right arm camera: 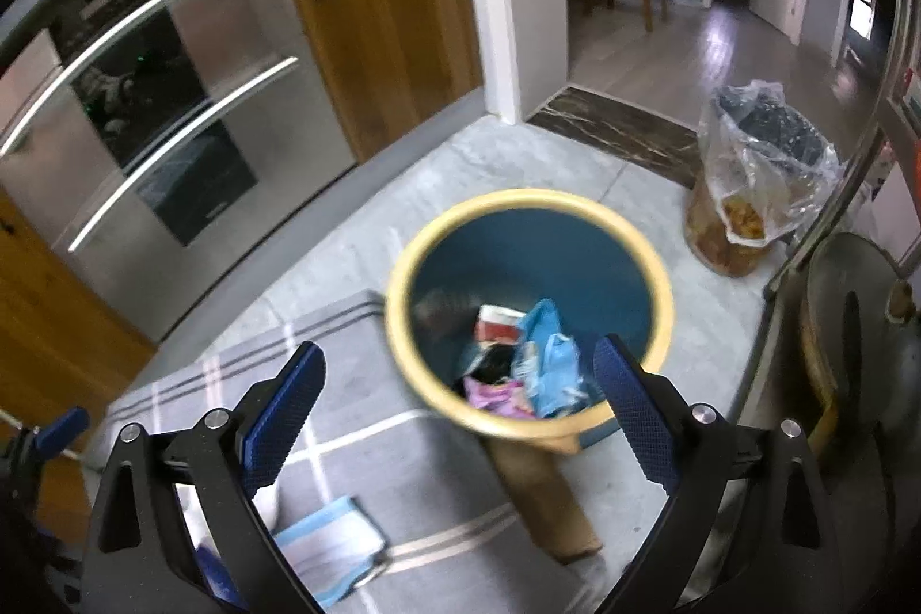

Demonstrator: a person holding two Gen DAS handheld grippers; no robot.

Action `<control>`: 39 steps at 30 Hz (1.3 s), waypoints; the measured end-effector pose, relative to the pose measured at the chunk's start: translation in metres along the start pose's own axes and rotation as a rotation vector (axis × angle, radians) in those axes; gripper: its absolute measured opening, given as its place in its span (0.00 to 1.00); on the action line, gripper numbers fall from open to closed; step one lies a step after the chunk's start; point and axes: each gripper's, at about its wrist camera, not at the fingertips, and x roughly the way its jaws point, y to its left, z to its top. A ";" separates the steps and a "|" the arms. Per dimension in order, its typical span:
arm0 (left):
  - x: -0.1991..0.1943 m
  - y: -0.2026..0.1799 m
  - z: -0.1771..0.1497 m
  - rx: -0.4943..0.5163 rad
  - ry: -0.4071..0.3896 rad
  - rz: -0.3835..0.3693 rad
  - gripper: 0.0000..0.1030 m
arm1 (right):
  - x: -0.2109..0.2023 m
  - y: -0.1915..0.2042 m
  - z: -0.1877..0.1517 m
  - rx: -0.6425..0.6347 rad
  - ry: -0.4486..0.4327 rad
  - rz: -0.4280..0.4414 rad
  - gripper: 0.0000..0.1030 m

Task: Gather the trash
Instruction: 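Move both tools back over the mat toward the tissue and mask, then grasp the white tissue with the left tool while the right tool grasps the blue face mask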

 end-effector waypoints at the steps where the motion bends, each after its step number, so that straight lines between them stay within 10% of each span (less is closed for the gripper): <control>1: -0.004 0.006 -0.006 -0.005 -0.001 0.011 0.95 | -0.002 0.005 -0.004 -0.010 0.000 0.003 0.92; 26: -0.008 0.108 -0.090 -0.208 0.103 0.163 0.95 | 0.034 0.096 -0.086 -0.222 0.235 -0.002 0.92; 39: 0.041 0.067 -0.100 -0.114 0.210 0.069 0.94 | 0.068 0.090 -0.106 -0.198 0.356 -0.050 0.91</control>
